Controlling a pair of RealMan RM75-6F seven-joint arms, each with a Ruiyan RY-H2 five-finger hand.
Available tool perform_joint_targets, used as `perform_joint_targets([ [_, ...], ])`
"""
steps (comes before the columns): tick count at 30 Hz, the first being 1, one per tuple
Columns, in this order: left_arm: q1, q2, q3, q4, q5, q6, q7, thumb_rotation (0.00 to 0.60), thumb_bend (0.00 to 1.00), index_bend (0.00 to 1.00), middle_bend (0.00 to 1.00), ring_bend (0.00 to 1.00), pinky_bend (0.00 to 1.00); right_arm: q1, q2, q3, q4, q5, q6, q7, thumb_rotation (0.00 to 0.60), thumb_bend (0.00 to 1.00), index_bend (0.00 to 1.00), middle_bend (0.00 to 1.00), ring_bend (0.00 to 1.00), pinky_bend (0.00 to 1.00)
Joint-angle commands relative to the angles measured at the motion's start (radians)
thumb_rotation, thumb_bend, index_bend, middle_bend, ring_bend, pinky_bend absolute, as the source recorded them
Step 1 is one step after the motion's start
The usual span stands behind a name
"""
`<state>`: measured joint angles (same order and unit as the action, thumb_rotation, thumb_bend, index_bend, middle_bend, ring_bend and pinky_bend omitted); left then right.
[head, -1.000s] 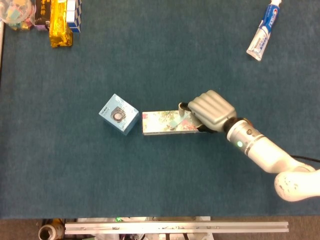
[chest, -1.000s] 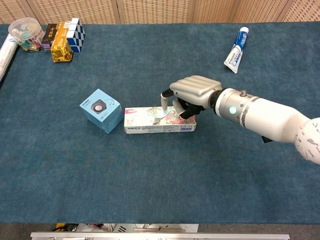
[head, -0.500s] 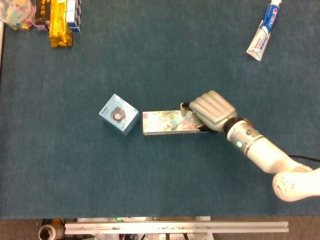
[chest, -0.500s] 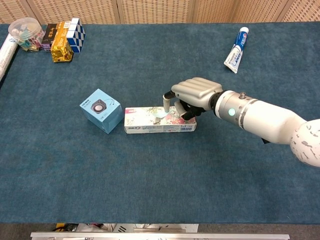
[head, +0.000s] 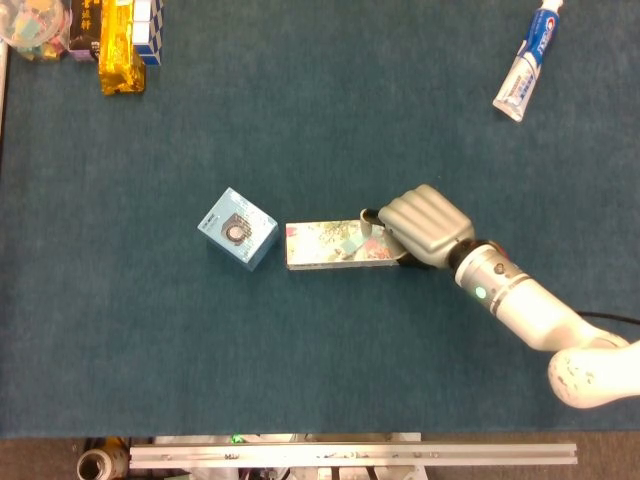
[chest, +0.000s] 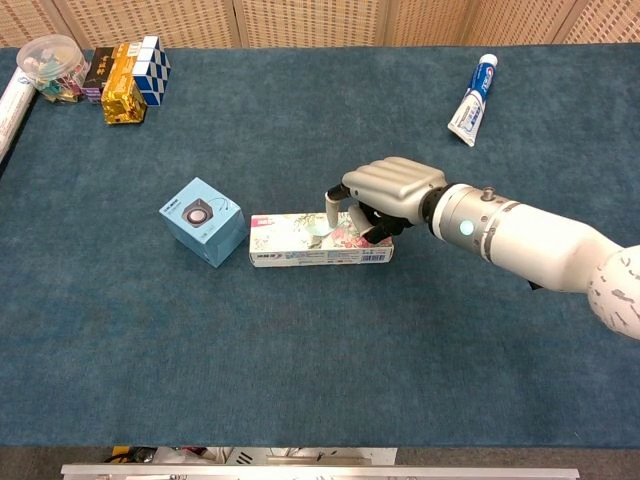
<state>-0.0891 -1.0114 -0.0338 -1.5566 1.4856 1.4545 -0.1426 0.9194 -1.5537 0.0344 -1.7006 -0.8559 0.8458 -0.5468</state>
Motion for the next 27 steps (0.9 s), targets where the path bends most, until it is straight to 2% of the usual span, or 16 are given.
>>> perform_joint_targets([
  [1, 0.001, -0.001, 0.001, 0.0, 0.0, 0.0, 0.001, 0.6, 0.35, 0.13, 0.36, 0.4, 0.44, 0.003, -0.004, -0.003, 0.006, 0.006, 0.0, -0.005, 0.6, 1.0, 0.38, 1.0, 1.0, 1.0],
  [27, -0.001, 0.0, -0.003, -0.006, -0.002, -0.003, 0.01, 0.6, 0.35, 0.13, 0.36, 0.4, 0.44, -0.01, 0.021, -0.012, 0.007, 0.009, 0.03, 0.008, 0.6, 1.0, 0.38, 1.0, 1.0, 1.0],
])
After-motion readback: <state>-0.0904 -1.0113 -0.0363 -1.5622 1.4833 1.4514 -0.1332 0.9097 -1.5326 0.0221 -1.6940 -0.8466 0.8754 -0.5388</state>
